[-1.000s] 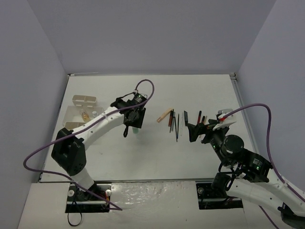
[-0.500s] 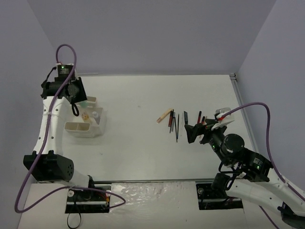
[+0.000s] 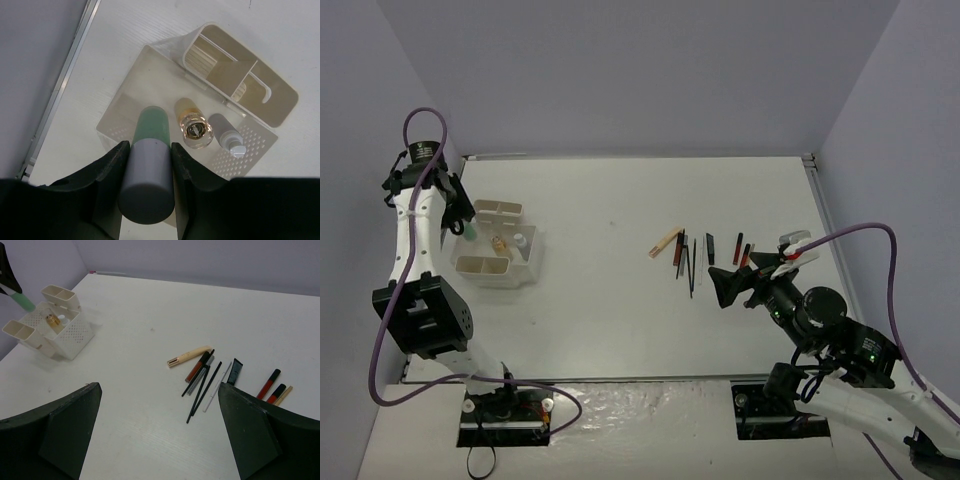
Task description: Organize the makeup
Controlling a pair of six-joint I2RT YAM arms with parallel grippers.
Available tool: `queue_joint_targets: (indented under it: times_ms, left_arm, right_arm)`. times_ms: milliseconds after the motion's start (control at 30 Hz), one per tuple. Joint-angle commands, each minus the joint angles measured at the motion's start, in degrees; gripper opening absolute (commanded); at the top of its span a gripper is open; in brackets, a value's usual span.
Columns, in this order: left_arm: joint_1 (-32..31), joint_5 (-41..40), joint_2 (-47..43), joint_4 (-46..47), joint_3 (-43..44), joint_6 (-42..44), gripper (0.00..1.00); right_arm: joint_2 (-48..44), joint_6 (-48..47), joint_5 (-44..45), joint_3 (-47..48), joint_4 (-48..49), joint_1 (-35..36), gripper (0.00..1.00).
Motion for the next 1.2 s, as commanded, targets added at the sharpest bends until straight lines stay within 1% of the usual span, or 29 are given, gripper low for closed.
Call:
queue_joint_targets:
  times_ms: [0, 100, 267, 633, 700, 767, 867, 1000, 1100, 1167]
  left_arm:
    - [0.0, -0.4, 0.3, 5.8, -0.5, -0.1, 0.00]
    - [0.1, -1.0, 1.5, 7.4, -1.9, -0.5, 0.00]
    - [0.5, -0.9, 2.2, 11.7, -6.7, -0.9, 0.00]
    - [1.6, -2.0, 3.9, 17.0, -13.9, -0.9, 0.00]
    - [1.6, -2.0, 4.1, 17.9, -15.0, -1.2, 0.01]
    - [1.6, -1.8, 4.1, 18.8, -15.9, -1.6, 0.07]
    - [1.6, -1.6, 4.3, 19.3, -16.5, -2.1, 0.12]
    - [1.6, -2.3, 3.9, 19.2, -16.8, -1.8, 0.29]
    - [1.6, -2.6, 3.4, 19.0, -17.0, -1.8, 0.38]
    - [1.7, -2.5, 2.9, 19.0, -17.2, -1.9, 0.47]
  right_arm:
    - [-0.6, -0.7, -0.9, -0.4, 3.1, 0.0, 1.00]
    - [-1.1, -0.7, -1.0, -0.5, 3.1, 0.1, 1.00]
    - [-1.4, -0.6, -0.7, -0.7, 3.1, 0.1, 1.00]
    - [-1.1, -0.6, -0.2, -0.9, 3.3, 0.1, 1.00]
    - [-1.1, -0.7, -0.1, -0.9, 3.2, 0.1, 1.00]
    - [-1.1, -0.7, 0.1, -0.9, 3.2, 0.1, 1.00]
    - [-1.1, -0.8, 0.4, -0.9, 3.2, 0.1, 1.00]
    - [-1.2, -0.7, 0.5, -1.0, 3.2, 0.1, 1.00]
    - [-1.2, -0.8, 0.6, -1.0, 3.2, 0.1, 1.00]
    - [-1.2, -0.9, 0.7, -0.9, 3.2, 0.1, 1.00]
